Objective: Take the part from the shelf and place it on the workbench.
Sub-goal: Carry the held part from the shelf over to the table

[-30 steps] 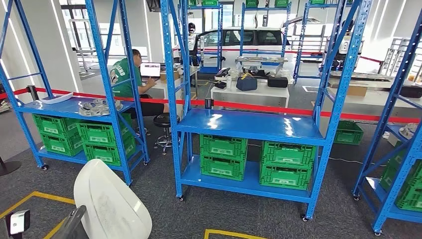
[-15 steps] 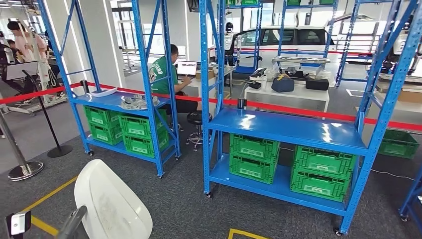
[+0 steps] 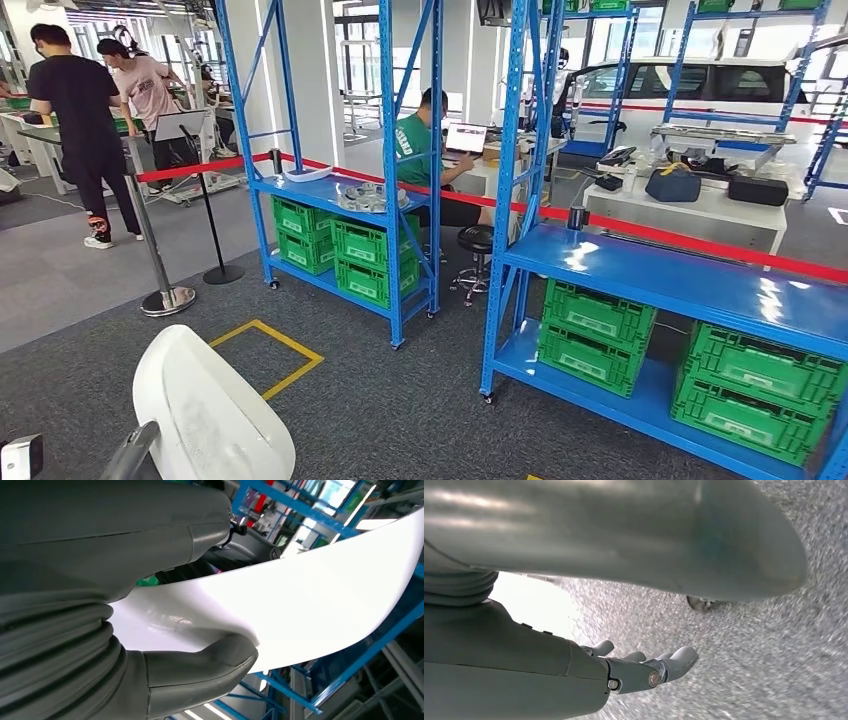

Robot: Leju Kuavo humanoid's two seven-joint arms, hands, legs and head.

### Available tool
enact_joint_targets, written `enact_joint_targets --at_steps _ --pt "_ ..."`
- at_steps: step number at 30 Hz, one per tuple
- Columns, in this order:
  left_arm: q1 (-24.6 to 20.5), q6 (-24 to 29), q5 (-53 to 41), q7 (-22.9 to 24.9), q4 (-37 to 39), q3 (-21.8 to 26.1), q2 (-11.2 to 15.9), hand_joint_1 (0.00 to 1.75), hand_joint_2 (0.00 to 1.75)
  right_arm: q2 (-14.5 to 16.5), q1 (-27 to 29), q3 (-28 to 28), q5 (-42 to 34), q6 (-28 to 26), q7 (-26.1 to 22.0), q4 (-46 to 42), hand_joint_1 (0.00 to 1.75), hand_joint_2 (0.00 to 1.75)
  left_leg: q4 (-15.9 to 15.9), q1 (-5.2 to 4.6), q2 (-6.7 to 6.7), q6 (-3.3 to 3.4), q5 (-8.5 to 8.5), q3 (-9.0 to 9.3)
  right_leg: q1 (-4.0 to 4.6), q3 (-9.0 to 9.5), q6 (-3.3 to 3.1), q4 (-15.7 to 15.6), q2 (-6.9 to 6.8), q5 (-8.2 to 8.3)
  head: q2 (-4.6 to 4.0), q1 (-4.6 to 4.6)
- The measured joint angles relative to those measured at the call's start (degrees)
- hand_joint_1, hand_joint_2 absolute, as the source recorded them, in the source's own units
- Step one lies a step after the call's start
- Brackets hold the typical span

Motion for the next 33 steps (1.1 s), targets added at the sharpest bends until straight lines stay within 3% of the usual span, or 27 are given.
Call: enact_joint_targets --at_steps 1,3,4,5,7,9,10,11,13,15,16,18,19,21,23,24,25,26,27,28,30,31,33 --pt "0.43 0.02 0.23 -0.44 -0.67 0.61 0.51 1.75 1.75 0.01 0.02 0.06 0.36 0.26 -0.23 0.0 0.0 0.0 -0.07 0.04 -0.6 -0.46 0.13 -0.2 0.09 0.3 -0.22 -0.83 0.49 -0.02 0.0 0.0" --pt "1.79 0.2 0.6 -1.0 -2.29 2.35 1.84 1.75 1.75 0.14 0.06 0.19 1.08 0.66 -0.54 0.0 0.0 0.0 -0.45 0.18 -1.7 -1.43 0.55 -0.55 0.17 0.32 -0.79 -1.13 -0.86 0.3 0.0 0.01" --pt "2.47 0.3 0.78 -1.09 -3.06 3.34 2.5 1.75 1.75 0.22 0.07 0.23 1.3 0.66 -0.56 0.0 0.0 0.0 -0.2 0.15 -1.13 -1.77 0.4 -0.86 0.08 0.38 -1.22 -1.42 -1.54 0.56 0.0 -0.06" --pt "2.92 0.41 0.91 -1.12 -3.65 4.22 3.02 1.75 1.75 0.3 0.1 0.25 1.48 0.63 -0.52 0.0 0.0 0.0 0.93 0.07 0.19 -2.02 -0.37 -1.56 -0.03 0.45 -1.66 -1.72 -2.37 0.8 0.0 -0.16" --pt "3.44 0.63 1.05 -1.21 -4.54 5.57 3.54 1.75 1.75 0.37 0.23 0.27 1.85 0.59 -0.37 0.0 0.0 0.0 6.72 -0.08 4.02 -2.39 -3.84 -4.31 0.0 0.5 -2.24 -2.04 -4.22 0.99 0.0 -0.38" --pt "4.16 1.04 1.05 -1.28 -5.22 6.61 3.6 1.75 1.75 0.39 0.39 0.37 2.23 0.65 -0.24 0.0 0.0 0.0 13.9 0.06 5.77 -2.79 -7.08 -7.4 0.16 0.45 -2.44 -2.03 -6.2 0.91 0.0 -0.42" --pt "4.68 1.24 1.03 -1.3 -5.56 7.19 3.62 1.75 1.75 0.4 0.41 0.46 2.4 0.68 -0.21 0.0 0.0 0.0 15.41 0.16 6.11 -2.93 -7.37 -7.84 0.19 0.44 -2.44 -2.01 -7.13 0.87 0.0 -0.43" --pt "5.15 1.38 1.0 -1.31 -5.93 7.79 3.66 1.75 1.75 0.43 0.4 0.56 2.53 0.69 -0.21 0.0 0.0 0.0 14.65 0.25 6.4 -3.01 -6.64 -7.11 0.19 0.44 -2.39 -1.99 -7.98 0.82 0.0 -0.43" --pt "5.64 1.43 0.98 -1.33 -6.74 8.86 3.79 1.75 1.75 0.5 0.34 0.72 2.7 0.7 -0.22 0.0 0.0 0.0 7.52 0.35 8.26 -3.03 -3.65 -2.74 0.24 0.53 -2.06 -1.79 -9.54 0.59 0.0 -0.43" --pt "5.81 1.45 0.99 -1.45 -7.51 9.59 3.88 1.75 1.75 0.54 0.3 0.81 2.77 0.73 -0.28 0.0 0.0 0.0 1.34 0.16 10.61 -2.46 -1.81 0.87 0.56 0.68 -1.47 -1.39 -10.94 0.12 0.0 -0.4" --pt "6.03 1.47 0.99 -1.54 -7.84 9.96 3.91 1.75 1.75 0.53 0.26 0.86 2.81 0.77 -0.35 0.0 0.0 0.0 0.17 0.04 11.1 -2.04 -1.6 1.52 0.74 0.8 -1.15 -1.28 -11.59 -0.07 0.0 -0.36" --pt "6.8 1.5 1.0 -1.68 -8.48 10.84 3.99 1.75 1.75 0.53 0.12 1.02 2.83 0.92 -0.52 0.0 0.0 0.0 0.12 -0.09 9.76 -1.16 -1.42 1.31 0.79 1.03 -0.58 -1.29 -12.75 -0.26 0.0 -0.28" --pt "7.17 1.5 1.01 -1.71 -8.85 11.39 4.06 1.75 1.75 0.53 0.0 1.12 2.83 0.97 -0.57 0.0 0.0 0.0 0.03 -0.02 9.1 -0.8 -1.28 1.22 0.65 1.06 -0.22 -1.05 -12.27 -0.55 0.0 -0.26" --pt "7.48 1.52 1.03 -1.73 -9.58 12.22 4.13 1.75 1.75 0.55 -0.15 1.29 2.8 0.92 -0.57 0.0 0.0 0.0 -0.19 0.22 7.77 0.0 -0.91 1.07 0.35 -0.31 0.38 2.32 -8.97 -2.88 0.0 -0.2" --pt "7.47 1.62 1.05 -1.66 -9.91 12.57 3.98 1.75 1.75 0.56 -0.1 1.34 2.71 0.71 -0.53 0.0 0.0 0.0 -0.18 0.25 6.36 0.47 -0.72 0.79 0.25 -3.82 0.6 9.77 -5.66 -6.66 0.0 -0.11" --pt "7.49 1.7 1.05 -1.62 -9.94 12.68 3.88 1.75 1.75 0.57 -0.05 1.34 2.67 0.63 -0.51 0.0 0.0 0.0 -0.13 0.21 5.58 0.58 -0.68 0.66 0.27 -5.62 0.6 13.27 -5.14 -7.89 0.0 -0.1" --pt "7.49 1.79 1.04 -1.58 -9.94 12.82 3.82 1.75 1.75 0.58 -0.01 1.34 2.63 0.57 -0.52 0.0 0.0 0.0 -0.06 0.16 4.72 0.6 -0.64 0.56 0.29 -6.69 0.52 15.2 -4.92 -8.08 0.0 -0.09" --pt "7.48 1.87 1.04 -1.56 -9.94 13.01 3.78 1.75 1.75 0.58 -0.01 1.34 2.61 0.54 -0.54 0.0 0.0 0.0 0.02 0.14 3.84 0.58 -0.6 0.5 0.31 -6.7 0.37 14.89 -4.77 -7.12 0.0 -0.09" --pt "7.47 1.91 1.03 -1.54 -9.96 13.18 3.77 1.75 1.75 0.58 -0.04 1.34 2.57 0.52 -0.56 0.0 0.0 0.0 0.09 0.13 2.99 0.51 -0.54 0.48 0.32 -5.59 0.13 12.32 -4.47 -5.26 0.0 -0.08" --pt "7.45 1.93 1.03 -1.53 -10.0 13.33 3.77 1.75 1.75 0.57 -0.09 1.34 2.53 0.51 -0.58 0.0 0.0 0.0 0.14 0.17 2.2 0.4 -0.47 0.47 0.34 -3.63 -0.22 8.15 -3.54 -3.0 0.0 -0.08" --pt "7.4 1.94 1.03 -1.51 -10.08 13.55 3.72 1.75 1.75 0.55 -0.21 1.34 2.5 0.5 -0.58 0.0 0.0 0.0 0.19 0.18 0.83 -0.11 -0.3 0.35 0.49 -0.36 -0.76 1.07 -1.37 -0.3 0.0 -0.1" --pt "7.39 1.95 1.03 -1.5 -10.1 13.62 3.7 1.75 1.75 0.54 -0.26 1.34 2.48 0.5 -0.57 0.0 0.0 0.0 0.12 0.27 0.24 -0.47 -0.16 0.24 0.64 0.39 -0.92 -0.64 -0.77 0.11 0.0 -0.1" --pt "7.4 1.96 1.03 -1.47 -10.13 13.76 3.71 1.75 1.75 0.55 -0.35 1.34 2.49 0.49 -0.58 0.0 0.0 0.0 -0.32 0.46 -1.03 -1.38 0.28 -0.01 0.9 0.6 -1.22 -1.31 -1.62 0.3 0.0 -0.08"
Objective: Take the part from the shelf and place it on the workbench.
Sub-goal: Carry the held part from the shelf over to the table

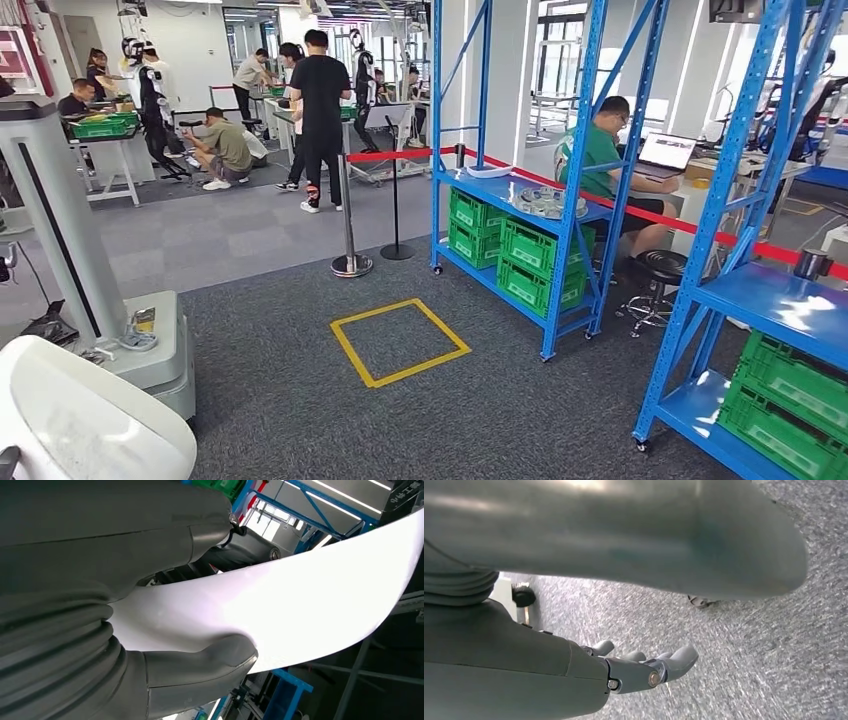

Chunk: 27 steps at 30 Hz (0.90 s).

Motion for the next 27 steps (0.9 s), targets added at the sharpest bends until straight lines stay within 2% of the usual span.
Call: enact_joint_targets --at_steps 1,2,3,5,6,7,8,9,11,12,13,14,16,17,19,20,21,22,23,24,25,27 --pt "0.04 0.0 0.0 -0.01 -0.03 0.1 0.07 1.75 1.75 0.06 -0.05 0.0 0.0 0.0 0.0 0.0 0.0 0.0 -0.01 0.08 0.13 -0.31 0.12 -0.17 -0.04 0.17 -0.26 -0.43 -0.75 0.34 0.0 0.01" --pt "-0.01 0.01 0.0 -0.01 -0.07 0.24 0.14 1.75 1.75 0.11 -0.06 0.0 0.0 0.0 -0.01 0.0 0.0 0.0 0.54 0.03 1.16 -0.54 -0.26 -0.56 -0.14 0.38 -0.64 -0.96 -1.42 0.72 0.0 -0.02" --pt "-0.12 0.02 0.0 -0.03 -0.09 0.35 0.19 1.75 1.75 0.17 -0.03 0.0 0.0 0.0 -0.01 0.0 0.0 0.0 2.09 -0.05 2.75 -0.74 -1.3 -1.38 -0.25 0.57 -0.97 -1.49 -2.18 1.09 0.0 -0.01" --pt "-0.28 0.04 0.0 -0.03 -0.08 0.47 0.18 1.75 1.75 0.21 0.09 -0.01 0.0 0.0 -0.01 0.0 0.0 0.0 8.64 -0.02 6.08 -1.17 -5.04 -4.34 -0.29 0.64 -1.39 -1.94 -3.69 1.38 0.0 -0.01" --pt "-0.22 0.04 0.0 -0.05 -0.07 0.48 0.16 1.75 1.75 0.22 0.14 -0.02 0.0 0.0 -0.01 0.0 0.0 0.0 12.29 0.11 6.7 -1.48 -6.7 -5.95 -0.26 0.55 -1.42 -1.93 -4.5 1.4 0.0 0.04" --pt "-0.11 0.04 0.0 -0.09 -0.05 0.5 0.14 1.75 1.75 0.23 0.16 -0.02 0.0 0.02 -0.04 0.0 0.0 0.0 14.78 0.28 7.0 -1.76 -7.53 -6.96 -0.27 0.48 -1.4 -1.89 -5.3 1.37 0.0 0.04" --pt "-0.01 0.04 0.02 -0.18 -0.04 0.56 0.14 1.75 1.75 0.26 0.16 -0.02 0.01 0.07 -0.08 0.0 0.0 0.0 15.23 0.47 7.21 -2.03 -7.3 -6.93 -0.33 0.42 -1.31 -1.81 -6.09 1.31 0.0 0.04" --pt "0.04 0.04 0.08 -0.32 -0.06 0.68 0.15 1.75 1.75 0.3 0.14 -0.02 0.02 0.12 -0.17 0.0 0.0 0.0 13.36 0.67 7.59 -2.31 -6.12 -5.71 -0.43 0.39 -1.12 -1.64 -6.85 1.19 0.0 0.05" --pt "0.05 0.02 0.27 -0.59 -0.16 1.08 0.17 1.75 1.75 0.31 0.09 -0.02 0.1 0.18 -0.41 0.0 0.0 0.0 6.18 0.94 9.86 -2.88 -3.24 -1.36 -0.56 0.32 -0.32 -0.87 -8.2 0.58 0.0 0.03" --pt "0.13 0.01 0.41 -0.7 -0.29 1.34 0.16 1.75 1.75 0.27 0.08 -0.02 0.16 0.17 -0.55 0.0 0.0 0.0 3.3 0.99 10.89 -2.65 -2.37 0.3 -0.53 0.28 0.15 -0.32 -8.75 0.08 0.0 0.03" --pt "0.31 -0.01 0.54 -0.75 -0.46 1.59 0.14 1.75 1.75 0.21 0.08 -0.02 0.23 0.15 -0.66 0.0 0.0 0.0 1.77 0.93 11.52 -2.16 -2.05 1.14 -0.43 0.28 0.57 0.12 -9.26 -0.32 0.0 0.04" --pt "0.57 -0.03 0.68 -0.75 -0.67 1.86 0.11 1.75 1.75 0.17 0.06 -0.02 0.28 0.13 -0.74 0.0 0.0 0.0 1.51 0.76 11.44 -1.44 -2.15 1.16 -0.34 0.34 0.91 0.35 -9.77 -0.57 0.0 0.06" --pt "1.29 -0.12 0.85 -0.67 -1.35 2.5 0.11 1.75 1.75 0.27 -0.02 -0.01 0.34 0.07 -0.75 0.0 0.0 0.0 1.59 0.65 9.97 -0.2 -1.98 0.8 -0.5 0.61 1.39 0.39 -10.57 -0.74 0.0 0.15" --pt "1.58 -0.19 0.89 -0.62 -1.81 2.87 0.14 1.75 1.75 0.34 -0.08 -0.01 0.36 0.04 -0.73 0.0 0.0 0.0 1.6 0.63 9.3 0.19 -1.89 0.69 -0.68 0.52 1.65 0.9 -9.81 -1.27 0.0 0.19" --pt "1.9 -0.33 0.93 -0.51 -2.62 3.38 0.21 1.75 1.75 0.48 -0.09 0.0 0.39 0.02 -0.7 0.0 0.0 0.0 1.53 0.59 7.95 0.82 -1.65 0.52 -0.92 -1.28 1.94 5.2 -6.62 -4.1 0.0 0.32" --pt "1.94 -0.39 0.99 -0.32 -2.84 3.52 0.28 1.75 1.75 0.54 -0.05 0.0 0.4 0.04 -0.7 0.0 0.0 0.0 1.52 0.46 7.25 1.05 -1.56 0.39 -0.87 -3.09 1.84 9.01 -4.91 -6.08 0.0 0.41" --pt "1.94 -0.4 1.12 -0.05 -2.88 3.57 0.4 1.75 1.75 0.61 0.02 0.0 0.39 0.07 -0.69 0.0 0.0 0.0 1.51 0.27 6.49 1.24 -1.47 0.24 -0.7 -5.18 1.58 13.07 -4.04 -7.74 0.0 0.49" --pt "1.93 -0.42 1.32 0.21 -2.8 3.61 0.62 1.75 1.75 0.68 0.08 0.0 0.37 0.09 -0.68 0.0 0.0 0.0 1.51 0.03 5.68 1.41 -1.38 0.11 -0.39 -6.9 1.14 16.14 -3.6 -8.55 0.0 0.54" --pt "1.87 -0.42 1.54 0.43 -2.66 3.64 0.87 1.75 1.75 0.74 0.1 0.0 0.34 0.1 -0.69 0.0 0.0 0.0 1.52 -0.19 4.83 1.57 -1.29 0.0 0.03 -7.75 0.55 17.23 -3.32 -8.19 0.0 0.56" --pt "1.73 -0.42 1.73 0.54 -2.5 3.67 1.08 1.75 1.75 0.79 0.11 0.0 0.29 0.11 -0.72 0.0 0.0 0.0 1.52 -0.35 3.99 1.7 -1.2 -0.06 0.57 -7.47 -0.16 15.97 -2.97 -6.72 0.0 0.56" --pt "1.51 -0.41 1.79 0.56 -2.34 3.68 1.23 1.75 1.75 0.81 0.1 0.0 0.25 0.12 -0.77 0.0 0.0 0.0 1.51 -0.43 3.17 1.8 -1.1 -0.08 1.21 -6.09 -0.92 12.59 -2.3 -4.44 0.0 0.57" --pt "1.05 -0.31 1.32 0.37 -2.18 3.68 1.21 1.75 1.75 0.75 0.03 0.0 0.19 0.18 -0.9 0.0 0.0 0.0 1.43 -0.34 1.7 1.79 -0.86 -0.11 2.38 -2.41 -2.36 4.22 0.68 -0.45 0.0 0.55"
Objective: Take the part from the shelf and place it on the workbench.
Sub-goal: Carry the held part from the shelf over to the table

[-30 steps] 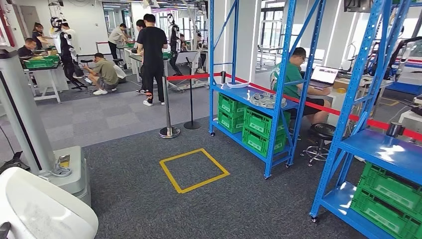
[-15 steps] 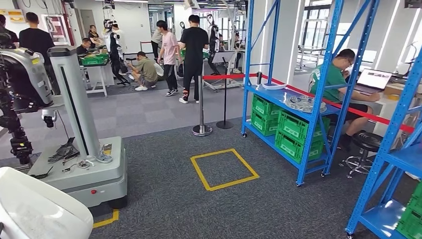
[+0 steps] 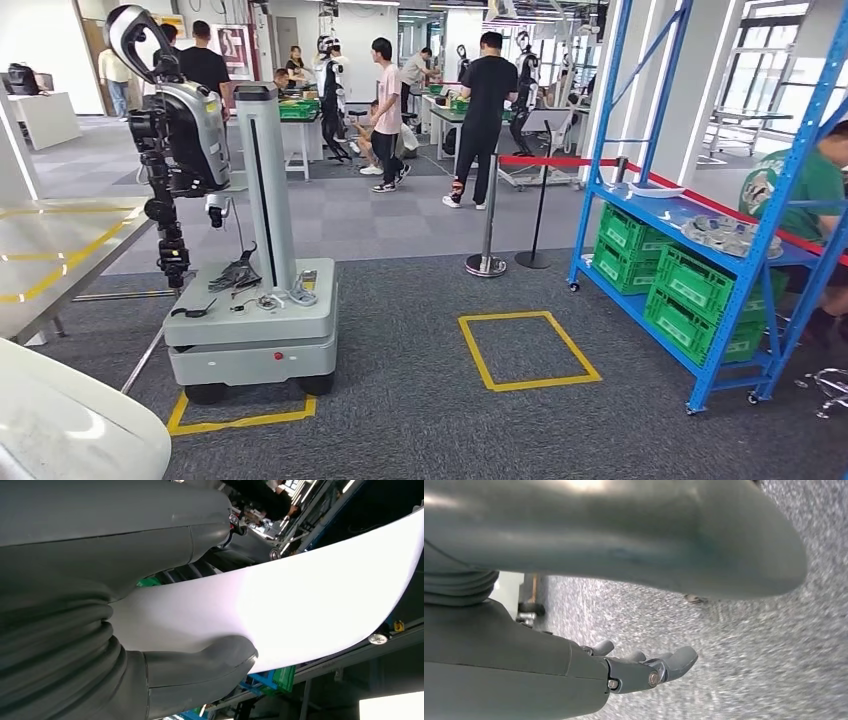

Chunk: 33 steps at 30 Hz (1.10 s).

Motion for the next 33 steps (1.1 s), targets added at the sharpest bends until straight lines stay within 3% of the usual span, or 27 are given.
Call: enact_joint_targets --at_steps 2,4,6,8,10,11,12,14,15,17,19,20,22,24,25,26,27,29,31,33 --pt "-0.3 0.43 -0.95 -0.26 0.05 -0.01 -0.13 1.75 1.75 -0.1 -0.12 0.0 0.05 0.09 -0.02 0.0 0.0 0.0 -0.22 0.23 -1.44 -0.46 0.33 -0.18 0.59 1.74 -0.84 -4.01 1.62 1.32 0.0 0.07" --pt "-0.55 0.86 -1.49 -0.41 0.05 -0.01 0.2 1.75 1.75 -0.11 -0.26 -0.01 0.15 0.25 0.07 0.0 0.0 0.0 -0.58 0.33 -2.59 -1.05 0.8 -0.5 0.53 2.03 -1.17 -4.88 0.29 1.77 0.0 0.19" --pt "-1.16 0.97 -1.54 -0.64 0.04 0.08 1.01 1.75 1.75 -0.03 -0.24 -0.02 0.26 0.44 0.2 0.0 0.0 0.0 0.49 0.06 -0.23 -1.25 0.04 -1.34 0.23 2.65 -1.22 -6.44 -1.35 2.65 0.0 0.22" --pt "-2.09 0.97 -1.53 -0.91 0.13 0.16 1.57 1.75 1.75 0.1 -0.04 -0.02 0.37 0.52 0.29 0.0 0.0 0.0 5.42 -0.13 3.66 -1.57 -3.11 -3.64 -0.02 3.03 -1.16 -7.4 -3.11 3.13 0.0 0.23" --pt "-2.65 0.93 -1.8 -1.23 0.33 0.19 1.94 1.75 1.75 0.24 0.1 -0.02 0.46 0.56 0.29 0.0 0.0 0.0 11.87 0.11 5.02 -2.36 -6.15 -6.45 -0.29 2.84 -1.04 -7.23 -4.88 3.01 0.0 0.23" --pt "-2.82 0.9 -2.18 -1.52 0.47 0.24 2.24 1.75 1.75 0.3 0.12 -0.02 0.52 0.58 0.25 0.0 0.0 0.0 13.44 0.3 5.27 -2.81 -6.47 -6.99 -0.52 2.68 -0.83 -6.99 -5.77 2.84 0.0 0.23" --pt "-3.08 0.87 -2.71 -1.91 0.58 0.34 2.61 1.75 1.75 0.36 0.1 -0.02 0.62 0.62 0.16 0.0 0.0 0.0 12.93 0.5 5.55 -3.28 -5.8 -6.48 -0.8 2.51 -0.55 -6.65 -6.63 2.62 0.0 0.23" --pt "-4.04 0.87 -3.93 -2.81 0.7 0.71 3.58 1.75 1.75 0.43 0.04 -0.02 0.92 0.69 -0.04 0.0 0.0 0.0 6.52 0.95 7.4 -4.3 -3.0 -2.71 -1.34 2.11 0.29 -5.43 -8.28 1.86 0.0 0.23" --pt "-4.71 0.93 -4.54 -3.21 0.7 0.93 4.04 1.75 1.75 0.38 0.02 -0.02 1.07 0.72 -0.11 -0.01 0.0 0.0 3.24 1.02 8.53 -4.48 -1.92 -0.81 -1.46 1.9 0.77 -4.61 -9.0 1.34 0.0 0.19" --pt "-5.86 1.21 -5.58 -3.91 0.66 1.39 4.9 1.75 1.75 0.34 -0.04 -0.01 1.38 0.81 -0.15 -0.02 0.0 0.0 0.28 0.9 9.5 -3.63 -1.32 0.89 -1.39 1.64 1.52 -3.47 -10.14 0.51 0.0 0.2" --pt "-6.64 1.52 -6.41 -4.37 0.55 1.91 5.7 1.75 1.75 0.41 -0.22 0.0 1.62 0.98 -0.18 -0.02 0.0 0.0 0.61 0.76 8.1 -2.25 -1.19 0.62 -1.42 1.75 1.83 -3.22 -11.2 0.24 0.0 0.25" --pt "-7.09 1.68 -6.74 -4.5 0.46 2.17 6.09 1.75 1.75 0.46 -0.34 0.01 1.72 1.04 -0.2 -0.02 0.0 0.0 0.59 0.79 7.46 -1.87 -1.08 0.49 -1.57 1.8 2.08 -2.92 -11.01 -0.04 0.0 0.25" --pt "-8.34 2.05 -7.27 -4.7 0.36 2.45 6.63 1.75 1.75 0.58 -0.49 0.03 1.93 1.19 -0.2 -0.02 0.0 0.0 0.48 0.94 6.22 -1.23 -0.81 0.31 -2.03 0.67 2.69 0.04 -8.26 -2.14 0.0 0.28" --pt "-9.44 2.39 -7.57 -4.8 0.32 2.54 6.82 1.75 1.75 0.67 -0.46 0.06 2.14 1.43 -0.15 -0.02 0.0 0.0 0.45 0.87 4.9 -0.83 -0.57 0.05 -2.35 -2.67 3.04 7.19 -4.99 -5.81 0.0 0.33" --pt "-9.73 2.66 -7.69 -4.87 0.33 2.54 6.88 1.75 1.75 0.69 -0.41 0.07 2.23 1.55 -0.1 -0.02 0.0 0.0 0.46 0.75 4.18 -0.7 -0.48 -0.08 -2.37 -4.55 2.99 10.89 -4.38 -7.16 0.0 0.35" --pt "-9.88 3.03 -7.85 -4.99 0.35 2.55 6.96 1.75 1.75 0.69 -0.37 0.07 2.28 1.62 -0.05 -0.02 0.0 0.0 0.46 0.62 3.44 -0.63 -0.4 -0.18 -2.33 -5.82 2.81 13.21 -4.12 -7.58 0.0 0.35" --pt "-9.97 3.44 -8.08 -5.14 0.37 2.58 7.07 1.75 1.75 0.71 -0.34 0.07 2.32 1.64 -0.01 -0.02 0.0 0.0 0.46 0.51 2.68 -0.59 -0.31 -0.24 -2.24 -6.09 2.51 13.38 -3.93 -6.86 0.0 0.34" --pt "-10.18 4.11 -8.53 -5.42 0.37 2.75 7.24 1.75 1.75 0.72 -0.33 0.07 2.37 1.66 0.04 -0.02 0.0 0.0 0.44 0.48 1.21 -0.66 -0.09 -0.31 -1.91 -3.37 1.65 7.3 -2.68 -2.95 0.0 0.34" --pt "-10.4 4.59 -8.82 -5.64 0.4 2.9 7.29 1.75 1.75 0.7 -0.34 0.07 2.38 1.66 0.07 -0.02 0.0 0.0 0.32 0.64 -0.23 -1.04 0.22 -0.43 -1.51 0.25 0.92 -0.38 0.08 0.1 0.0 0.32" --pt "-10.47 5.33 -9.43 -5.93 0.46 2.94 7.37 1.75 1.75 0.68 -0.39 0.07 2.43 1.66 0.18 -0.02 0.0 0.0 0.03 0.93 -1.61 -1.75 0.67 -0.7 -1.14 1.49 0.65 -3.18 0.99 0.76 0.0 0.31"
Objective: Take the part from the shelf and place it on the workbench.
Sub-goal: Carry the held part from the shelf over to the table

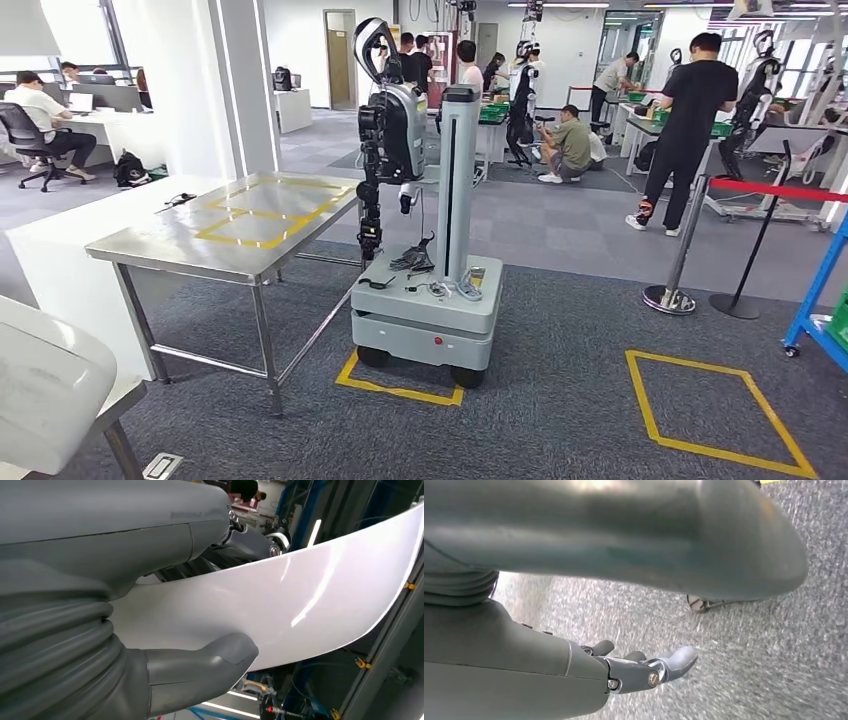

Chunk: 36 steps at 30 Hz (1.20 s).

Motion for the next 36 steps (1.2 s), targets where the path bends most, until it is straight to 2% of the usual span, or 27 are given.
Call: enact_joint_targets --at_steps 1,2,4,5,6,7,8,9,10,12,14,15,17,18,19,21,22,23,24,25,26,28,30,32,33,34,36 --pt "-0.01 0.39 -0.32 -0.16 0.02 0.04 0.16 1.75 1.75 0.01 -0.06 0.0 0.04 0.0 0.07 -0.01 0.0 0.0 -0.27 0.09 -0.76 -0.45 0.29 -0.19 0.13 0.06 -0.11 -0.3 -0.81 0.29 0.0 0.01" --pt "0.01 0.71 -0.56 -0.29 0.05 0.1 0.44 1.75 1.75 0.05 -0.16 0.01 0.07 0.0 0.12 -0.01 0.0 0.0 -0.29 0.14 -0.53 -0.7 0.42 -0.47 0.06 0.16 -0.12 -0.77 -1.67 0.65 0.0 -0.01" --pt "-0.37 1.3 -0.81 -0.57 0.19 0.27 1.08 1.75 1.75 0.14 -0.29 0.02 0.11 -0.02 0.28 -0.01 0.0 0.0 1.51 -0.17 2.48 -0.9 -0.95 -1.64 -0.1 0.4 -0.43 -1.95 -3.3 1.48 0.0 -0.07" --pt "-0.64 1.66 -1.0 -0.78 0.32 0.33 1.26 1.75 1.75 0.19 -0.3 0.02 0.11 -0.04 0.43 -0.01 0.0 0.0 4.0 -0.31 4.61 -0.88 -2.58 -2.72 -0.18 0.41 -0.53 -2.32 -4.13 1.76 0.0 -0.1" --pt "-0.92 2.11 -1.32 -1.1 0.46 0.37 1.34 1.75 1.75 0.21 -0.25 0.02 0.11 -0.05 0.58 -0.01 0.0 0.0 7.3 -0.43 6.04 -1.02 -4.56 -4.1 -0.14 0.29 -0.7 -2.39 -4.91 1.84 0.0 -0.13" --pt "-1.07 2.58 -1.89 -1.6 0.62 0.37 1.34 1.75 1.75 0.24 -0.21 0.01 0.11 -0.07 0.69 -0.01 0.0 0.0 10.81 -0.41 6.63 -1.24 -6.27 -5.49 -0.14 0.1 -0.77 -2.31 -5.78 1.86 0.0 -0.13" --pt "-1.1 3.07 -2.73 -2.28 0.76 0.37 1.34 1.75 1.75 0.29 -0.19 0.01 0.11 -0.07 0.73 -0.01 0.0 0.0 13.2 -0.37 6.87 -1.48 -7.13 -6.29 -0.16 -0.1 -0.78 -2.17 -6.65 1.83 0.0 -0.14" --pt "-1.13 3.5 -3.73 -3.04 0.88 0.37 1.34 1.75 1.75 0.36 -0.19 0.0 0.11 -0.07 0.73 -0.01 0.0 0.0 13.88 -0.31 7.07 -1.71 -7.08 -6.21 -0.19 -0.28 -0.76 -2.01 -7.54 1.78 0.0 -0.14" --pt "-1.21 3.8 -4.65 -3.73 0.96 0.38 1.35 1.75 1.75 0.43 -0.21 0.0 0.11 -0.08 0.71 -0.01 0.0 0.0 12.28 -0.24 7.44 -1.92 -6.05 -4.97 -0.25 -0.43 -0.66 -1.79 -8.4 1.69 0.0 -0.14" --pt "-1.52 4.05 -5.75 -4.61 1.02 0.37 1.39 1.75 1.75 0.53 -0.3 0.0 0.11 -0.08 0.69 -0.01 0.0 0.0 5.23 -0.29 9.65 -2.1 -3.47 -0.6 -0.25 -0.71 -0.2 -1.04 -9.92 1.28 0.0 -0.13" --pt "-1.76 4.2 -6.14 -4.91 1.02 0.37 1.45 1.75 1.75 0.54 -0.4 0.0 0.11 -0.14 0.68 -0.01 0.0 0.0 0.59 -0.48 11.33 -1.34 -2.39 2.1 -0.05 -0.87 0.36 -0.18 -11.06 0.72 0.0 -0.12" --pt "-1.8 4.27 -6.24 -4.98 1.03 0.38 1.51 1.75 1.75 0.54 -0.45 0.0 0.11 -0.18 0.68 -0.01 0.0 0.0 0.21 -0.61 11.26 -0.76 -2.5 2.22 0.06 -0.86 0.59 0.02 -11.62 0.58 0.0 -0.1" --pt "-1.81 4.38 -6.34 -5.02 1.03 0.4 1.67 1.75 1.75 0.55 -0.59 0.0 0.11 -0.28 0.69 -0.01 0.0 0.0 0.17 -0.55 9.79 0.15 -2.1 2.01 0.02 -0.73 1.02 0.16 -12.4 0.43 0.0 -0.08" --pt "-1.88 4.39 -6.34 -5.03 1.02 0.42 1.75 1.75 1.75 0.55 -0.64 0.0 0.11 -0.33 0.68 -0.01 0.0 0.0 0.13 -0.45 9.16 0.48 -1.92 1.87 -0.15 -0.85 1.41 0.6 -11.43 0.02 0.0 -0.07" --pt "-1.99 4.39 -6.34 -5.04 1.01 0.43 1.77 1.75 1.75 0.55 -0.66 0.0 0.11 -0.37 0.67 -0.01 0.0 0.0 0.06 -0.31 8.55 0.8 -1.72 1.74 -0.36 -1.35 1.83 1.92 -9.73 -0.98 0.0 -0.07" --pt "-2.19 4.39 -6.34 -5.04 1.01 0.44 1.69 1.75 1.75 0.55 -0.57 0.0 0.11 -0.44 0.67 -0.01 0.0 0.0 0.0 -0.12 7.29 1.29 -1.38 1.37 -0.83 -3.99 2.58 7.99 -5.92 -4.57 0.0 -0.04" --pt "-2.23 4.39 -6.34 -5.03 1.02 0.43 1.6 1.75 1.75 0.55 -0.49 0.0 0.11 -0.44 0.68 0.0 0.0 0.0 0.02 -0.12 6.59 1.4 -1.23 1.15 -0.96 -5.8 2.74 11.88 -5.18 -6.38 0.0 -0.04" --pt "-2.22 4.39 -6.35 -5.07 1.03 0.43 1.54 1.75 1.75 0.55 -0.41 0.0 0.11 -0.44 0.68 0.0 0.0 0.0 0.03 -0.14 5.83 1.42 -1.1 0.95 -1.06 -7.26 2.79 14.93 -4.96 -7.42 0.0 -0.03" --pt "-2.22 4.39 -6.35 -5.17 1.04 0.43 1.5 1.75 1.75 0.55 -0.38 0.0 0.11 -0.44 0.67 0.0 0.0 0.0 0.04 -0.14 5.05 1.36 -0.97 0.8 -1.12 -7.85 2.74 16.13 -4.91 -7.36 0.0 -0.03" --pt "-2.2 4.39 -6.35 -5.32 1.04 0.43 1.48 1.75 1.75 0.55 -0.37 0.0 0.11 -0.45 0.66 0.0 0.0 0.0 0.04 -0.13 4.26 1.25 -0.84 0.71 -1.16 -7.35 2.6 15.16 -4.79 -6.26 0.0 -0.03" --pt "-2.18 4.34 -6.33 -5.53 1.04 0.43 1.47 1.75 1.75 0.55 -0.37 0.0 0.11 -0.47 0.63 0.0 0.0 0.0 0.04 -0.1 3.47 1.1 -0.72 0.66 -1.2 -5.75 2.38 11.99 -4.36 -4.35 0.0 -0.03" --pt "-1.98 4.09 -6.07 -6.04 1.02 0.44 1.47 1.75 1.75 0.55 -0.37 0.0 0.1 -0.5 0.49 0.0 0.0 0.0 0.01 -0.01 2.03 0.66 -0.47 0.56 -1.25 -1.76 1.95 4.01 -1.91 -1.11 0.0 -0.04" --pt "-1.37 3.72 -5.63 -6.54 0.98 0.45 1.41 1.75 1.75 0.55 -0.36 0.0 0.1 -0.51 0.19 0.0 0.0 0.0 -0.2 0.09 0.78 -0.03 -0.09 0.34 -1.08 0.1 1.79 0.18 -0.47 -0.14 0.0 -0.06" --pt "-0.4 3.44 -5.27 -6.93 0.81 0.56 1.4 1.75 1.75 0.56 -0.36 0.0 0.06 -0.51 -0.18 0.01 0.0 0.0 -0.71 0.24 -0.37 -0.94 0.44 0.01 -0.9 0.18 1.48 -0.24 -1.63 0.17 0.0 -0.07" --pt "0.08 3.36 -5.15 -7.13 0.69 0.66 1.44 1.75 1.75 0.57 -0.38 -0.01 0.04 -0.51 -0.28 0.0 0.0 0.0 -0.71 0.24 0.12 -1.24 0.45 -0.26 -0.9 0.23 1.13 -0.63 -2.39 0.48 0.0 -0.09" --pt "0.35 3.33 -5.11 -7.26 0.6 0.76 1.47 1.75 1.75 0.58 -0.36 -0.01 0.01 -0.51 -0.39 0.0 0.0 0.0 -0.05 0.15 1.5 -1.42 -0.13 -0.75 -0.98 0.28 0.67 -1.06 -3.13 0.82 0.0 -0.15" --pt "0.62 3.32 -5.07 -7.4 0.5 0.88 1.44 1.75 1.75 0.57 -0.22 -0.03 -0.03 -0.51 -0.45 -0.01 0.0 0.0 4.76 -0.13 5.29 -1.56 -3.35 -2.82 -0.93 0.21 -0.01 -1.61 -4.76 1.25 0.0 -0.26"
